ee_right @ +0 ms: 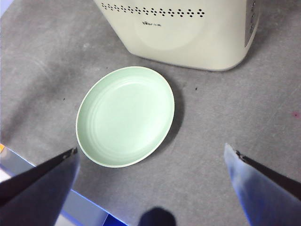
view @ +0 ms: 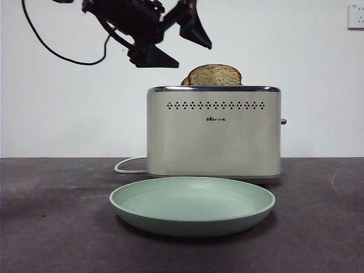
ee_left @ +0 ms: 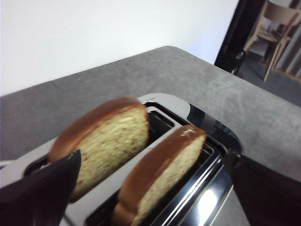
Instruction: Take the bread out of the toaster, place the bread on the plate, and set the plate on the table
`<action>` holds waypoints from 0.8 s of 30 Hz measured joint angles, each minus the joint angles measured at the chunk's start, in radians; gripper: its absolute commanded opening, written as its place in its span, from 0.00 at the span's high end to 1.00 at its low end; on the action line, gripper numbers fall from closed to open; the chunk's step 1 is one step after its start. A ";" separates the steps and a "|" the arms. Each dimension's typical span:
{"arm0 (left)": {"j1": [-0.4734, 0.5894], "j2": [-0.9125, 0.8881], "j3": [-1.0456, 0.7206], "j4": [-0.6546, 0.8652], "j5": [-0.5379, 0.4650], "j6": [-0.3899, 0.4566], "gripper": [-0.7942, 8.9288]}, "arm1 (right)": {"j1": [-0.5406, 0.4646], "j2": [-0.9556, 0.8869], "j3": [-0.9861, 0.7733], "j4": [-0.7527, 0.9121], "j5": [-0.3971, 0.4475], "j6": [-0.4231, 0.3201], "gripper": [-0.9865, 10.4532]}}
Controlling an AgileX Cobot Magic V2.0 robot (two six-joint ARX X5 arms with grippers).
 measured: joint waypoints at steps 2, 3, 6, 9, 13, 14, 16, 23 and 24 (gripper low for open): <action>-0.014 0.004 0.000 0.016 -0.002 0.033 0.34 | 0.000 0.002 0.000 0.000 0.000 0.000 0.39; -0.022 0.005 0.000 0.028 -0.006 0.051 0.34 | 0.000 0.004 0.000 0.000 0.000 0.000 0.39; -0.039 0.014 0.002 0.041 -0.026 0.095 0.34 | 0.000 0.005 0.000 0.000 0.000 0.000 0.39; -0.043 0.042 0.002 0.044 -0.031 0.111 0.41 | 0.000 0.005 0.000 0.000 0.000 0.000 0.39; -0.043 0.077 0.002 0.029 -0.043 0.118 0.55 | 0.000 0.005 0.000 0.000 0.000 0.000 0.39; -0.043 0.080 0.002 0.028 -0.044 0.118 0.59 | 0.000 0.005 0.000 0.000 0.000 0.000 0.39; -0.047 0.079 0.002 0.038 -0.050 0.119 0.69 | 0.000 0.005 0.000 0.000 0.000 0.000 0.39; -0.050 0.076 0.002 0.051 -0.051 0.119 0.93 | 0.000 0.005 0.000 0.000 0.000 0.000 0.39; -0.050 0.076 0.002 0.052 -0.052 0.119 0.93 | 0.000 0.005 0.000 0.000 0.000 0.000 0.39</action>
